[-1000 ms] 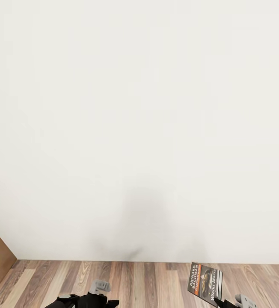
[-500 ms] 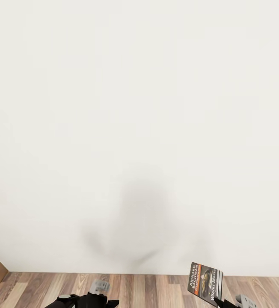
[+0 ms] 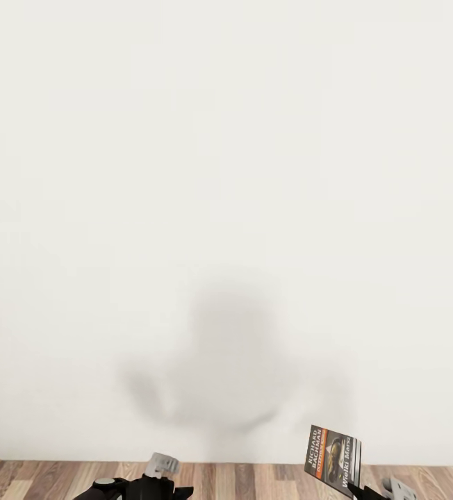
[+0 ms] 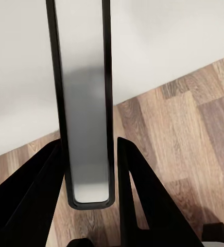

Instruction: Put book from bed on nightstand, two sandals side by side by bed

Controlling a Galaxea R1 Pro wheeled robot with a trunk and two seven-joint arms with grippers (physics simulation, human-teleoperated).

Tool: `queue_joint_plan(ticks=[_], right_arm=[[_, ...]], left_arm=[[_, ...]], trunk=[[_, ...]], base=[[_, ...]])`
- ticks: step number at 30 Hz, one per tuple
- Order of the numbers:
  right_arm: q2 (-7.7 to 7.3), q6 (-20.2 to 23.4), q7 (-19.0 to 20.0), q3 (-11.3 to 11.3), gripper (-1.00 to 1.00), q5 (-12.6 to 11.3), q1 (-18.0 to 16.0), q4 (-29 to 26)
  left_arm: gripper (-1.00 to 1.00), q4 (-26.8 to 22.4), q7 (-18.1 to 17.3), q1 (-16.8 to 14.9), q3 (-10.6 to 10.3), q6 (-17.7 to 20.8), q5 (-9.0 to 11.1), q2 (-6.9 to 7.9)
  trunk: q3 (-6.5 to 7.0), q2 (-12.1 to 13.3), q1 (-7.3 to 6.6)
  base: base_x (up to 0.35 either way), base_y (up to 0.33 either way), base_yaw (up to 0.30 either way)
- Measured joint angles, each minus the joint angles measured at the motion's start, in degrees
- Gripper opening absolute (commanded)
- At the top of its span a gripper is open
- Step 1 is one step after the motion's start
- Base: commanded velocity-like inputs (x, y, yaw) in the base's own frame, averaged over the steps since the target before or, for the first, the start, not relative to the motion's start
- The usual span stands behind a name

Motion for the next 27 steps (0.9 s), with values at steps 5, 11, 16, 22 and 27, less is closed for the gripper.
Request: queue_joint_plan(ticks=[5,11,16,22,27], right_arm=[[0.0,0.0,0.0,0.0,-1.0,0.0,0.0,0.0],[0.0,0.0,0.1,0.0,-1.0,0.0,0.0,0.0],[0.0,0.0,0.1,0.0,-1.0,0.0,0.0,0.0],[0.0,0.1,0.1,0.0,-1.0,0.0,0.0,0.0],[0.0,0.0,0.1,0.0,-1.0,0.0,0.0,0.0]], left_arm=[[1.0,0.0,0.0,0.0,0.0,0.0,0.0,0.0],[1.0,0.0,0.0,0.0,0.0,0.0,0.0,0.0],[1.0,0.0,0.0,0.0,0.0,0.0,0.0,0.0],[1.0,0.0,0.0,0.0,0.0,0.0,0.0,0.0],[1.0,0.0,0.0,0.0,0.0,0.0,0.0,0.0]], trunk=[[0.0,0.0,0.0],[0.0,0.0,0.0],[0.0,0.0,0.0],[0.0,0.0,-0.02],[0.0,0.0,-0.03]], base=[[0.015,0.0,-0.149],[0.003,0.0,-0.175],[0.009,0.0,-0.172],[0.23,0.0,-0.112],[0.312,0.0,-0.019]])
